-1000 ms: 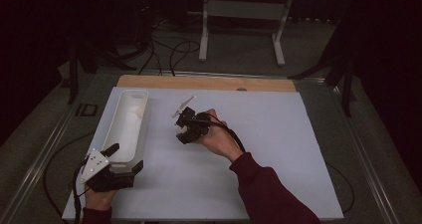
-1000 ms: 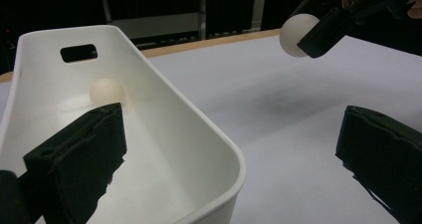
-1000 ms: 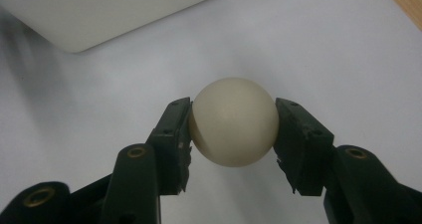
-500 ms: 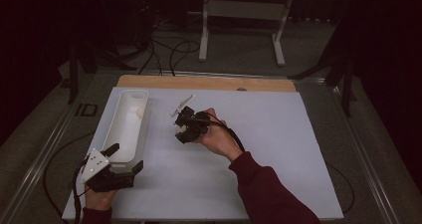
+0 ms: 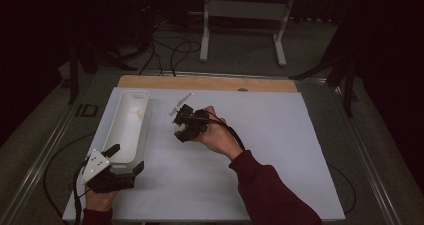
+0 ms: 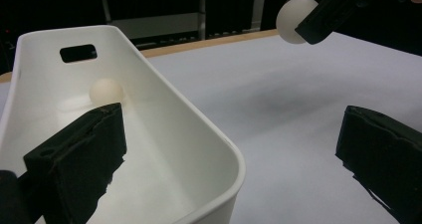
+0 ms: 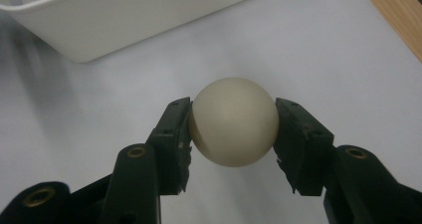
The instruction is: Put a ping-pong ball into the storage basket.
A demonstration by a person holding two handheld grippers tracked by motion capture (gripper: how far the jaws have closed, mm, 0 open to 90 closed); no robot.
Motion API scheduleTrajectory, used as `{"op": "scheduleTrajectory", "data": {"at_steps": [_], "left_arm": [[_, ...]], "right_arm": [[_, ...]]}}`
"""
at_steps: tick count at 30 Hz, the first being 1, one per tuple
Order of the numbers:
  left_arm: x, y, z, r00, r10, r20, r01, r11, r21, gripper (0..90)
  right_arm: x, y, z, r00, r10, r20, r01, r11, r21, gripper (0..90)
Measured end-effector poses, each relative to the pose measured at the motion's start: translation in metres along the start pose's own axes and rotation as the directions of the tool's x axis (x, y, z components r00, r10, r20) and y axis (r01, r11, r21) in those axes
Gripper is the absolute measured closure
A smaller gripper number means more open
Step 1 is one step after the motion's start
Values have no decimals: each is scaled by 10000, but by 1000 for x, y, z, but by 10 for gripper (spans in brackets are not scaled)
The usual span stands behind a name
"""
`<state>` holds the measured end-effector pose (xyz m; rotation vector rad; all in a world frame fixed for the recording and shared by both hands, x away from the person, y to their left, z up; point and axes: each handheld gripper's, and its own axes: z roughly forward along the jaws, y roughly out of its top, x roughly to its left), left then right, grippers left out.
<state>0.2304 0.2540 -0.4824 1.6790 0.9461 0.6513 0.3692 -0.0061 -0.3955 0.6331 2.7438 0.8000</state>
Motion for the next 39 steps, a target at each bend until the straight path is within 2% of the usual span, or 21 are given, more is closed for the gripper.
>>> {"op": "scheduleTrajectory", "data": {"at_steps": [39], "left_arm": [[0,0,0,10000,-24,-8,24,10000,-18,0]], "right_arm": [[-1,17,-12,9996,-232,171,235,9995,-187,505]]}}
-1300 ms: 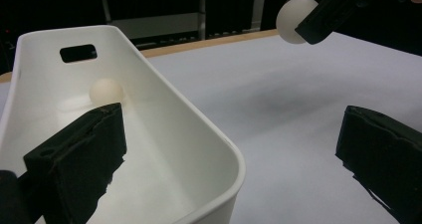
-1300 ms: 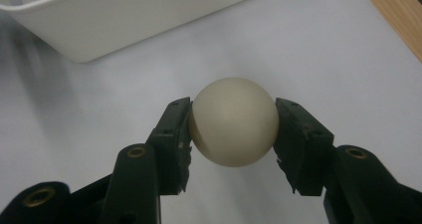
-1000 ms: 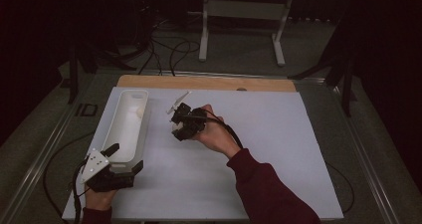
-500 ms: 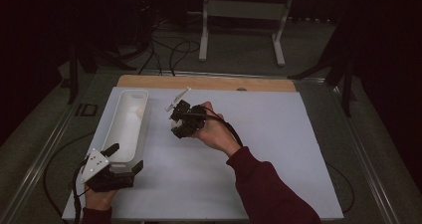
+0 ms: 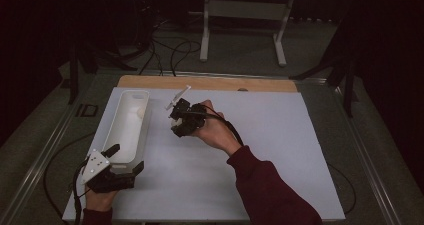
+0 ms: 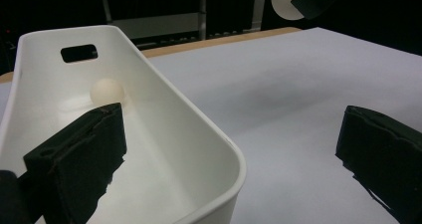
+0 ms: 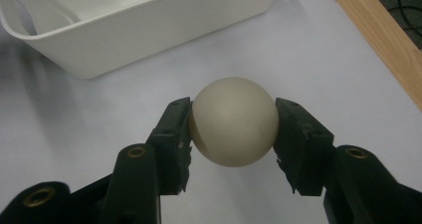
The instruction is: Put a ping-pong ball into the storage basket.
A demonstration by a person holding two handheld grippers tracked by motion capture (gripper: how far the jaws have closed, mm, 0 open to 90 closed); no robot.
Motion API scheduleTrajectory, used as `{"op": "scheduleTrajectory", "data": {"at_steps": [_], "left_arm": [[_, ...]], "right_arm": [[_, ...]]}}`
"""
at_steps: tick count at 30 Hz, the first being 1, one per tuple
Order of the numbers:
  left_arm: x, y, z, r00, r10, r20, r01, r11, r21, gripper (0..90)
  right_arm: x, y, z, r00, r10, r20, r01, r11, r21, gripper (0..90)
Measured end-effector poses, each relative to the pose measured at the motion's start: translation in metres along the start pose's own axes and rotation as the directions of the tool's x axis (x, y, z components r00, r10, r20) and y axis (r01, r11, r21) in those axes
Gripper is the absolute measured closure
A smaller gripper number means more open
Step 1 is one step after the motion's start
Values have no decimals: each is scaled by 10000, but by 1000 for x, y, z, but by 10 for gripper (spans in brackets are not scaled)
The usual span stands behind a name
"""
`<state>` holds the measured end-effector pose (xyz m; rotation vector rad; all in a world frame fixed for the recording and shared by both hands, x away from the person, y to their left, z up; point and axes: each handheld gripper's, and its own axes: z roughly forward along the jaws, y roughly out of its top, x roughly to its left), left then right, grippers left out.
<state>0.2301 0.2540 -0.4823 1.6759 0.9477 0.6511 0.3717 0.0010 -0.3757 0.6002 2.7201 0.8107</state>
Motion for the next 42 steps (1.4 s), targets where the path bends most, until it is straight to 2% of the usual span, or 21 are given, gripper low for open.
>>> {"op": "scheduleTrajectory", "data": {"at_steps": [19,42], "left_arm": [[0,0,0,10000,-13,4,13,10000,-4,0],[0,0,0,10000,-7,13,7,10000,16,0]], "right_arm": [[0,9,-4,9999,-97,29,97,9998,-154,505],[-3,17,-6,10000,10,28,-9,9994,-337,505]]}}
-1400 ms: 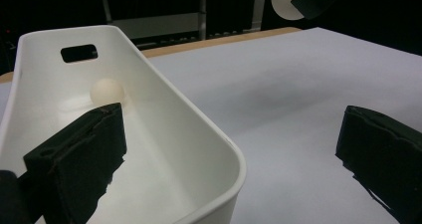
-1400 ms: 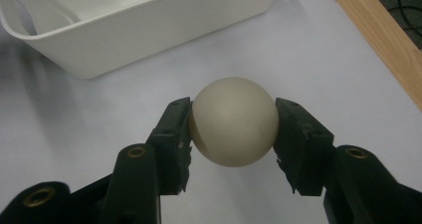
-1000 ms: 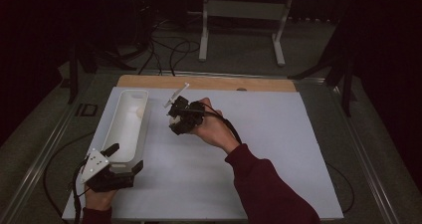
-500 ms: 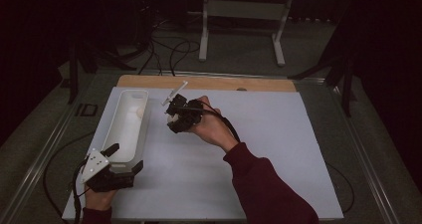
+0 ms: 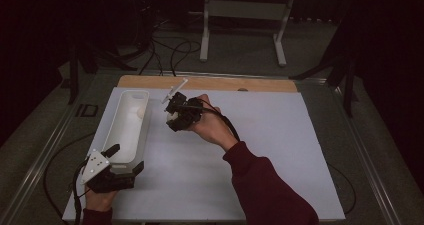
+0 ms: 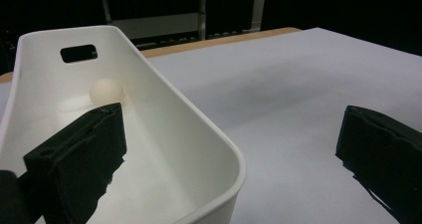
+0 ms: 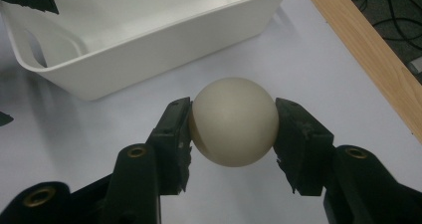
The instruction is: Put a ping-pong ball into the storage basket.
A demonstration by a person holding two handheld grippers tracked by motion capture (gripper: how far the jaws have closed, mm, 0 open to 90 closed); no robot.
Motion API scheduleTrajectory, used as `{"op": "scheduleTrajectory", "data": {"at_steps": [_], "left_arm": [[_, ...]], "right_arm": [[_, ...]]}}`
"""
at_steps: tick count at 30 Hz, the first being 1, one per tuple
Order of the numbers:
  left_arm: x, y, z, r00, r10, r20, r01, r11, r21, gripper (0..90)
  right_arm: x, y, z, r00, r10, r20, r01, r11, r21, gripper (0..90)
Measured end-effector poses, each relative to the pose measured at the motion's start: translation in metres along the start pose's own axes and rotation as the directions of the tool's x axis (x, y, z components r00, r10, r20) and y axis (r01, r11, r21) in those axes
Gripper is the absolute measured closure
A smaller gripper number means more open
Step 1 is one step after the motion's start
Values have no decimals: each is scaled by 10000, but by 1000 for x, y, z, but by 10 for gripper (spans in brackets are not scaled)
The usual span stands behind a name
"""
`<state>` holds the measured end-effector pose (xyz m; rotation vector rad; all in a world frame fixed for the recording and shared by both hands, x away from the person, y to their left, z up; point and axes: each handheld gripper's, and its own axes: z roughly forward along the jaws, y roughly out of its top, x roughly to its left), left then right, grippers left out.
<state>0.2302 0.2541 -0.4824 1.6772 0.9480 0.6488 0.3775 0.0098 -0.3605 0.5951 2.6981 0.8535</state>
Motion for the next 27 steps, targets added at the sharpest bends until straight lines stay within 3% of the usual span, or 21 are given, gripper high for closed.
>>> {"op": "scheduleTrajectory", "data": {"at_steps": [27], "left_arm": [[0,0,0,10000,-17,-6,17,10000,-27,0]], "right_arm": [[3,12,3,9999,2,-135,-6,9997,-227,505]]}}
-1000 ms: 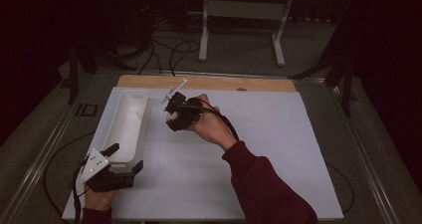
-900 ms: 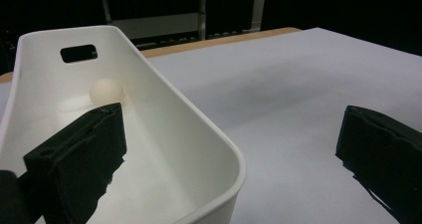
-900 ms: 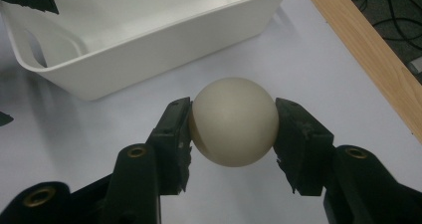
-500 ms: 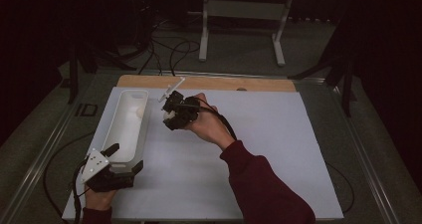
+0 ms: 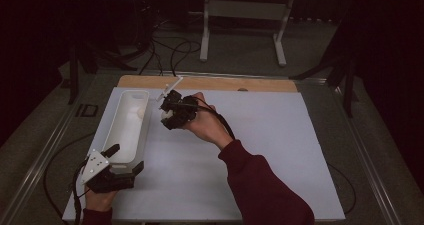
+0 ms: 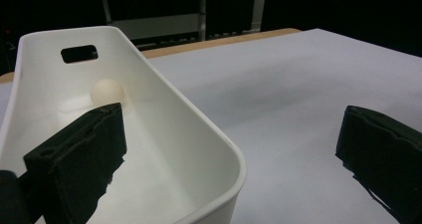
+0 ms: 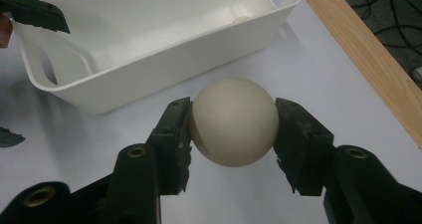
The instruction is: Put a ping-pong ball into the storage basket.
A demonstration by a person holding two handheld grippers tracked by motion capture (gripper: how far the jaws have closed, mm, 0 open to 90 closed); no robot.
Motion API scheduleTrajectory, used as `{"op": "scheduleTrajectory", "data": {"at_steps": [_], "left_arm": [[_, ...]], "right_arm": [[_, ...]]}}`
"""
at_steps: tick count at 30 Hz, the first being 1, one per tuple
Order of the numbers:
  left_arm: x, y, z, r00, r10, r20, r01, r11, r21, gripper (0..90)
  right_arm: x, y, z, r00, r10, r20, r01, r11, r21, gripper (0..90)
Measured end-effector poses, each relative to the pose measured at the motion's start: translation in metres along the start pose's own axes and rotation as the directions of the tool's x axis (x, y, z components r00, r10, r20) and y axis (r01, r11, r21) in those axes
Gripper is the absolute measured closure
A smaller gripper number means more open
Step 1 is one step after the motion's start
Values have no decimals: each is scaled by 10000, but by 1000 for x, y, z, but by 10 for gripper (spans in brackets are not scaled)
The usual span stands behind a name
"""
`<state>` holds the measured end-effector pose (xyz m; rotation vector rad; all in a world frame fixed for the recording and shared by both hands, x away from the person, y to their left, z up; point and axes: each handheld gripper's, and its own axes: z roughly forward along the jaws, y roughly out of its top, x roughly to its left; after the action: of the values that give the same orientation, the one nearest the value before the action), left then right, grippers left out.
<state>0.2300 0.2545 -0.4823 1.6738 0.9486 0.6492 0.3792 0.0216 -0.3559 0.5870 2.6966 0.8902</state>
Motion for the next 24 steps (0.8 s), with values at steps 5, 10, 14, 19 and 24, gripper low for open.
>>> {"op": "scheduleTrajectory", "data": {"at_steps": [5,10,14,19,24], "left_arm": [[0,0,0,10000,5,1,-5,10000,8,0],[0,0,0,10000,0,-6,0,10000,-9,0],[0,0,0,10000,16,-5,-16,10000,-8,0],[0,0,0,10000,42,-12,-42,10000,-15,0],[0,0,-1,10000,33,-6,-33,10000,-9,0]], "right_arm": [[1,2,1,10000,20,-56,-21,10000,-74,505],[1,5,1,9999,78,-100,-80,9999,-136,505],[2,7,1,9999,65,-156,-68,9998,-179,505],[4,10,1,9998,41,-179,-45,9997,-225,505],[5,13,2,9998,40,-201,-44,9997,-230,505]]}}
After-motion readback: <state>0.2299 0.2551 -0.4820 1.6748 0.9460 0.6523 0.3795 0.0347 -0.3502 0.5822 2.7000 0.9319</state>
